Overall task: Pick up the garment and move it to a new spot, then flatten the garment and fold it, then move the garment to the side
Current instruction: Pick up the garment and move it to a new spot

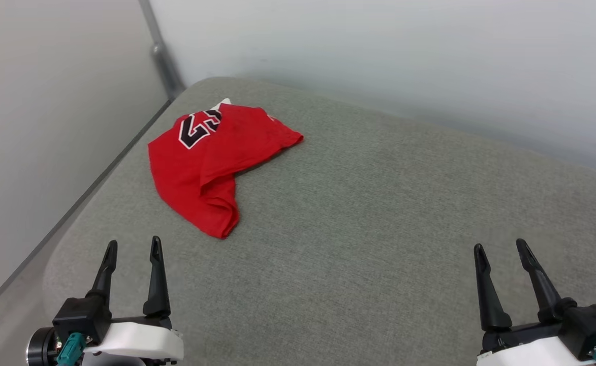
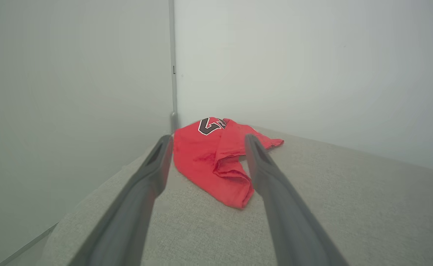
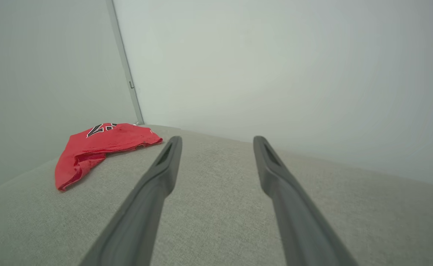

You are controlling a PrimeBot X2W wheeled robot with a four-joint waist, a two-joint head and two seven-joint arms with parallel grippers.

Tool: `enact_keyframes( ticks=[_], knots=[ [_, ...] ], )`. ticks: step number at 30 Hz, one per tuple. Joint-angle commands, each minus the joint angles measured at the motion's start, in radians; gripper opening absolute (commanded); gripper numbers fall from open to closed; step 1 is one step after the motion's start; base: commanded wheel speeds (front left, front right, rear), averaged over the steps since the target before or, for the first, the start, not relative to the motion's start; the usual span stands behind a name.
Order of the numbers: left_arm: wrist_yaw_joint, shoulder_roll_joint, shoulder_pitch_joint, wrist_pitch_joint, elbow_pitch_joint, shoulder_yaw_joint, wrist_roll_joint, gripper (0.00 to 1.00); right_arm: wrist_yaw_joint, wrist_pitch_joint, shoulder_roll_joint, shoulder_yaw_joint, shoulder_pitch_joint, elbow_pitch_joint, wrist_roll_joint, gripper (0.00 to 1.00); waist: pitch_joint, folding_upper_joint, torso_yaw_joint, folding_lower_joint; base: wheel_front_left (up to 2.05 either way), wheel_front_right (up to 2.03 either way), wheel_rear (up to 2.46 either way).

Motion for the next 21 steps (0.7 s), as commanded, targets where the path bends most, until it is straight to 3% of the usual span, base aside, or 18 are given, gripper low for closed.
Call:
enact_keyframes(
  ticks=[1, 14, 21],
  knots=[
    [-0.001, -0.001, -0.004, -0.002, 0.0, 0.005, 0.002, 1.0, 0.0, -0.002, 0.001, -0.001, 0.001, 0.0, -0.007, 1.0, 0.004, 0.0, 0.045, 0.0, 0.0, 0.0, 0.0],
    [-0.009, -0.001, -0.03, -0.002, 0.005, 0.059, -0.021, 1.0, 0.0, -0.002, 0.001, 0.006, -0.01, -0.008, -0.021, 1.0, 0.018, 0.0, 0.059, 0.0, 0.0, 0.0, 0.0],
    [-0.07, 0.039, -0.208, -0.002, 0.068, 0.123, -0.028, 1.0, 0.0, -0.002, 0.001, 0.008, -0.048, -0.023, -0.069, 1.0, 0.098, 0.0, 0.021, 0.0, 0.0, 0.0, 0.0]
  ],
)
